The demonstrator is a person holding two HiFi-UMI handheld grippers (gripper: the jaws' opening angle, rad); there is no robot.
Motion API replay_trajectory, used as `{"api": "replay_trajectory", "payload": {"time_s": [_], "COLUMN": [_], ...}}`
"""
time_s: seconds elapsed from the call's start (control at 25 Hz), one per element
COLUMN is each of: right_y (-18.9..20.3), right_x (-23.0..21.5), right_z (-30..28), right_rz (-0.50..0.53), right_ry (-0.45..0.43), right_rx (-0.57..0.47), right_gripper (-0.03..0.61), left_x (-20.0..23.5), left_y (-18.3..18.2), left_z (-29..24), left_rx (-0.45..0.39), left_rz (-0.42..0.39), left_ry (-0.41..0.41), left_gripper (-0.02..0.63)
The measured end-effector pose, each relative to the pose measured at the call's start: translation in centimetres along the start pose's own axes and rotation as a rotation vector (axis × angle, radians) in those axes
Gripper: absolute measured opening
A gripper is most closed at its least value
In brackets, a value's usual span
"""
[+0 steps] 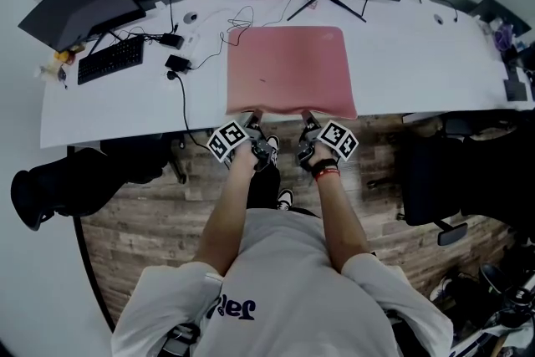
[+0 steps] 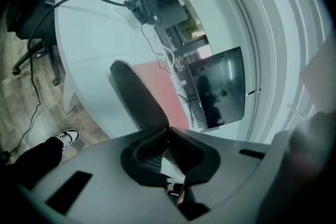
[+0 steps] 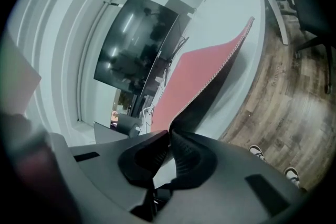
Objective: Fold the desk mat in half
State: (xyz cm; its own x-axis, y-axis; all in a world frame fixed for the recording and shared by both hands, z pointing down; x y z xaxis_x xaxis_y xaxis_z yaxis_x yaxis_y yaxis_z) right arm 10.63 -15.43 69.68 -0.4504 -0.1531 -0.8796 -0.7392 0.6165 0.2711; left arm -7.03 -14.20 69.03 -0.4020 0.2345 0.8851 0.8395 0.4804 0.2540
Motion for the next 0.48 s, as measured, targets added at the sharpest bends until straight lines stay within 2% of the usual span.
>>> {"api": "replay_trajectory", "payload": {"time_s": [0.48], "right_y": [-1.9], "right_x": [1.7], "right_z": [-2.4], "right_rz": [0.016], "right_ry": [-0.004], "right_rx": [-0.007], "right_gripper": [0.029], "left_x": [-1.3], "left_y": [-2.1], "left_z": [-2.2], "left_rx": [0.01], "left_rz": [-0.032], "left_ry": [-0.004], "left_gripper": [0.029]}}
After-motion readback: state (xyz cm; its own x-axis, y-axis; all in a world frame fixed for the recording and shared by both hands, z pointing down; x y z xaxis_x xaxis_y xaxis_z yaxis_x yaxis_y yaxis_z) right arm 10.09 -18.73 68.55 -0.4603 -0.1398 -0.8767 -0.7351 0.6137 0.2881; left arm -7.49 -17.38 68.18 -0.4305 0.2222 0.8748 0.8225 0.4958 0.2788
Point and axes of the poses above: the fingertips, and each gripper's own axes: z backward along the fingers, x to its left, y out of its underside, the point moved 1 cm from there along z, backward along the fingers, and after that the axes turned 2 degrees about -x, right-handed, at the moved point
